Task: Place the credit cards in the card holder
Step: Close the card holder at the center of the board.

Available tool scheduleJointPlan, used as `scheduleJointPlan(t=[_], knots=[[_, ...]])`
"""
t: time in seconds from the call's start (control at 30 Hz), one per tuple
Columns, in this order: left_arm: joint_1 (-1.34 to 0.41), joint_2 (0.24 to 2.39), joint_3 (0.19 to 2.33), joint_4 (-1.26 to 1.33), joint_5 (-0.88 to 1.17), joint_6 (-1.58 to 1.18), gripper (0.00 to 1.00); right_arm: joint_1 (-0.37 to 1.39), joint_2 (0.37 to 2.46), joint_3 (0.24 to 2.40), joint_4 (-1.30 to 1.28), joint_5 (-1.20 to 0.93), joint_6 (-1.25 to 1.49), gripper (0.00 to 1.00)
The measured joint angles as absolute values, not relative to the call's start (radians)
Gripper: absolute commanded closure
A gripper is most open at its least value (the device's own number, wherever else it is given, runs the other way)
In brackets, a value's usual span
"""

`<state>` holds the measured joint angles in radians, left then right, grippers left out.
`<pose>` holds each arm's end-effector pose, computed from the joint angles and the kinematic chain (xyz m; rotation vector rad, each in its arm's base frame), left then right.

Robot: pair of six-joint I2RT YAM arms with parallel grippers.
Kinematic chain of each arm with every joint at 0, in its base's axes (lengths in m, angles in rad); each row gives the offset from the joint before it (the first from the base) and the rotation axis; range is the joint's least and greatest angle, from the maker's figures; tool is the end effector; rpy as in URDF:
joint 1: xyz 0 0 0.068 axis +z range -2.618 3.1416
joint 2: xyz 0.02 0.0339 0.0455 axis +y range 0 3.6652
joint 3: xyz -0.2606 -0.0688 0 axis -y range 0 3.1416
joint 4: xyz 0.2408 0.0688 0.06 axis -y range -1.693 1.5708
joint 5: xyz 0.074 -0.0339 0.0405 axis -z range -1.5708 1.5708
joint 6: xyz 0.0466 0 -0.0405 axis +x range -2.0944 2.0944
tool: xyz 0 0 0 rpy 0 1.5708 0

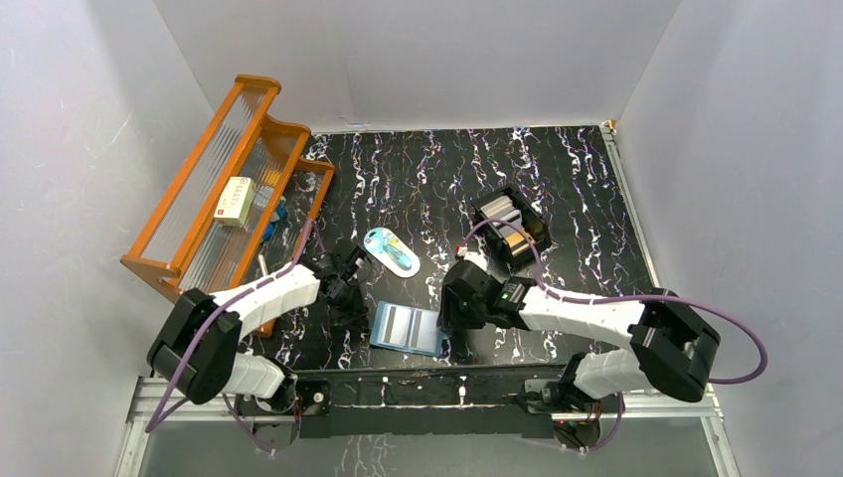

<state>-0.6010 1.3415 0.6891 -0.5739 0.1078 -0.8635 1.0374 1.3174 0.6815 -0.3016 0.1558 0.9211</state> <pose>0.1862 -0.1337 0.1555 -0.3552 2.9005 -0.4571 0.1359 0.2160 0.1743 -0.0847 2.5998 0.5941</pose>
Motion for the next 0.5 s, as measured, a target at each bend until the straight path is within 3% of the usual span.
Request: scheduleJointPlan(t=[0.5], knots=[[-0.6, 1.26, 0.543, -0.178, 0.489, -0.933, 0.8, 1.033, 1.254, 0.622, -0.266, 0.17, 0.923, 0.62]])
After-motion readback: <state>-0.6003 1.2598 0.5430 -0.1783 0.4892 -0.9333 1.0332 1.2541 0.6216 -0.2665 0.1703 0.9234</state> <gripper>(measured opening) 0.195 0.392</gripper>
